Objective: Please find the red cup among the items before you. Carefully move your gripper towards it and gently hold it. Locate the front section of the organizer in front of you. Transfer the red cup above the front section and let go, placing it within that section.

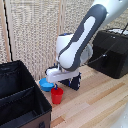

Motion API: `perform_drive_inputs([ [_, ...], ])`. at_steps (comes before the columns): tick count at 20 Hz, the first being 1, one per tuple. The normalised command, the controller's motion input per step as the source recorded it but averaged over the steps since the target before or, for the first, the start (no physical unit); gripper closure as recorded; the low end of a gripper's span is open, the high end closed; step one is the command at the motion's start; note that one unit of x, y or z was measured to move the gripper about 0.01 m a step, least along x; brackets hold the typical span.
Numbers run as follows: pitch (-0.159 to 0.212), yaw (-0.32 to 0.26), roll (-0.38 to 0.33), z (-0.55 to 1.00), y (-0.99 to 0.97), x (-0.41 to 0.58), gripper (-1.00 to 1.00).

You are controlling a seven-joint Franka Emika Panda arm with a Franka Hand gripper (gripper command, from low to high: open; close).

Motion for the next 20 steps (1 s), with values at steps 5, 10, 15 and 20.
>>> perform_drive_inputs([
  [5, -0.002, 0.024, -0.008, -0.40, 0.02, -0.003, -1.00],
  [10, 0.010, 0.031, -0.042, -0.14, 0.13, 0.000, 1.00],
  [15, 0.003, 0.009, -0.010, 0.00, 0.04, 0.000, 1.00],
  [20, 0.000, 0.000, -0.014, -0.01, 0.01, -0.005, 1.00],
])
